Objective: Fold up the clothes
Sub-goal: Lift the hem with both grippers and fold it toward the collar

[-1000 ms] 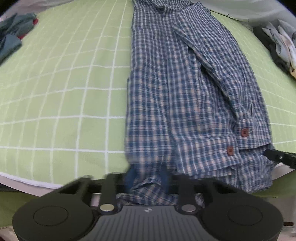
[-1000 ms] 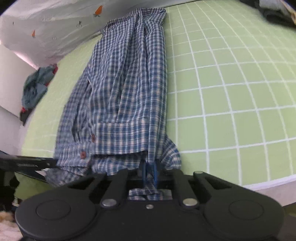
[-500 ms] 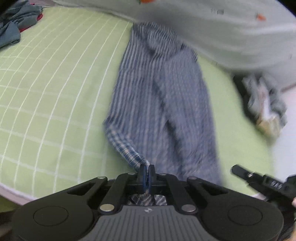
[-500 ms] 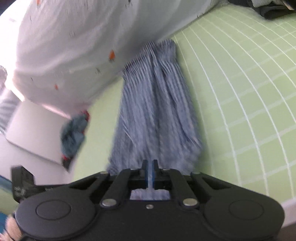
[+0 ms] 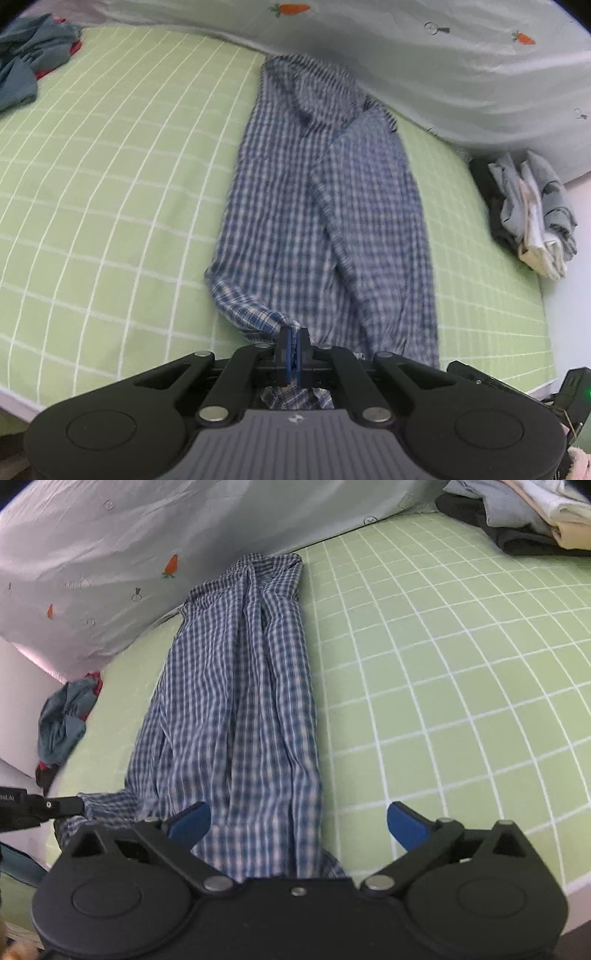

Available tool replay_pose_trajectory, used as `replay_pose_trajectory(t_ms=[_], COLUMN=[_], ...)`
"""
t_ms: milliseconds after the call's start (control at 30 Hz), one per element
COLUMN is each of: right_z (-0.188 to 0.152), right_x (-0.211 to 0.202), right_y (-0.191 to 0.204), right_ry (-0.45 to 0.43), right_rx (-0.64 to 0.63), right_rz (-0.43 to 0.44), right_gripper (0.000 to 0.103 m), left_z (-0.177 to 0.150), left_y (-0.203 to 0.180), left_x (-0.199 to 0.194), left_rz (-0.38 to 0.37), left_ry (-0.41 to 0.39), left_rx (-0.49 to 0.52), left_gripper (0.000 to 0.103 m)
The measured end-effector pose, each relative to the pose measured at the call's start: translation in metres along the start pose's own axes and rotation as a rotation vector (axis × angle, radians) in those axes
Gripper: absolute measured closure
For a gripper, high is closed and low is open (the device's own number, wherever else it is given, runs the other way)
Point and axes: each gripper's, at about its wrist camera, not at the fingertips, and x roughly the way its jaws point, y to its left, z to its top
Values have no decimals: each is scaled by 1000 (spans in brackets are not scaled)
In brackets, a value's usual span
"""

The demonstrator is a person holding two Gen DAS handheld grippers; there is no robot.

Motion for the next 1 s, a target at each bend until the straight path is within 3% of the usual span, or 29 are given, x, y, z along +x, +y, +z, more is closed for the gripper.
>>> replay_pose_trajectory(t_ms=[300, 433, 500, 567, 600, 833, 1000], right_z=[-29, -37, -40, -43, -45, -49, -52], right_x=[-12, -5, -1, 4, 6, 0, -7], right_y=[19, 27, 30, 30, 30, 23, 19], right_ry=[-37, 6, 37, 62, 74, 86, 111], right_rx=[-131, -174, -196, -195, -194, -149, -108], right_rz=[-34, -28, -36, -47, -53, -64, -30], right_gripper=[0, 17, 27, 35, 36, 43, 50], left_z=[-28, -40, -43, -46, -46, -54, -59], left_y=[26, 37, 40, 42, 43, 39, 32], left_x=[14, 20, 20, 22, 23, 37, 38], left_rz=[84, 132, 149, 151, 150, 122, 80], left_ry=[66, 88, 92, 97, 98, 139, 172], left_rx=[-15, -16, -10, 1, 9, 80, 137], left_gripper=[100, 94, 74, 60, 58, 58, 64])
